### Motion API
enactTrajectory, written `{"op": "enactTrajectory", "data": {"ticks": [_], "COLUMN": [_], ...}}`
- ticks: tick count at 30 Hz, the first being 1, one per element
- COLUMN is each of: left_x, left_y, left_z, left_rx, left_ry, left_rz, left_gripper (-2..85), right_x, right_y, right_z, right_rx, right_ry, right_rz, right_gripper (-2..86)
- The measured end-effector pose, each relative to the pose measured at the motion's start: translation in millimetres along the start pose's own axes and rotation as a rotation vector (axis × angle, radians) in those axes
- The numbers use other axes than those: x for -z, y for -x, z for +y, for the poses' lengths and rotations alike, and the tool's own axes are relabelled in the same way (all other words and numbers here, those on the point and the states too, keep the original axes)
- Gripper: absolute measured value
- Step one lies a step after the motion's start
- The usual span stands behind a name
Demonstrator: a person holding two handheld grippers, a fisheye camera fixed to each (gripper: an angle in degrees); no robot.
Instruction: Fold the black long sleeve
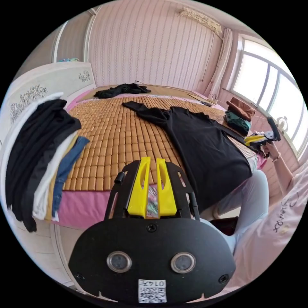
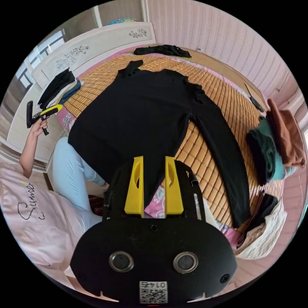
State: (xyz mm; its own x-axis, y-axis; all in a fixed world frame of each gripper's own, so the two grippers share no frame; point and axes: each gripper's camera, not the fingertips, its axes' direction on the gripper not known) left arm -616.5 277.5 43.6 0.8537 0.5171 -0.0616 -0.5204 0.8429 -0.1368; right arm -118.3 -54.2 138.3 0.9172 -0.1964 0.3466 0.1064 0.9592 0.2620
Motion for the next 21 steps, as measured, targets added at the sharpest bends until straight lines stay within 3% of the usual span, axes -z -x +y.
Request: {"op": "enactTrajectory", "data": {"ticks": [4, 8, 10, 13, 17, 21], "left_x": [-51.5, -123.2, -157.0, -210.2, -264.9, -305.7], "left_y": [29.0, 53.1, 55.1, 64.6, 75.3, 68.1], "left_z": [-101.0, -193.1, -223.8, -256.0, -283.1, -302.4], "left_rx": [-0.019, 0.09, 0.076, 0.094, 0.158, 0.107], "left_ry": [-0.066, -0.084, -0.049, 0.005, 0.055, 0.219], "left_rz": [-0.076, -0.03, -0.157, -0.27, -0.225, -0.255], "left_gripper": [5.3, 5.7, 5.6, 5.5, 7.8, 8.3], "right_x": [-19.0, -58.9, -87.5, -115.9, -150.8, -188.3], "right_y": [38.1, 65.2, 76.9, 84.8, 82.6, 73.4], "right_z": [-128.5, -229.9, -284.4, -331.2, -364.6, -378.9], "right_rx": [0.247, 0.326, 0.335, 0.325, 0.299, 0.312], "right_ry": [-0.108, -0.156, -0.158, -0.182, -0.174, -0.076], "right_rz": [-0.028, -0.049, -0.072, -0.088, -0.087, -0.089], "right_gripper": [9.7, 9.6, 9.6, 9.8, 9.6, 0.4]}}
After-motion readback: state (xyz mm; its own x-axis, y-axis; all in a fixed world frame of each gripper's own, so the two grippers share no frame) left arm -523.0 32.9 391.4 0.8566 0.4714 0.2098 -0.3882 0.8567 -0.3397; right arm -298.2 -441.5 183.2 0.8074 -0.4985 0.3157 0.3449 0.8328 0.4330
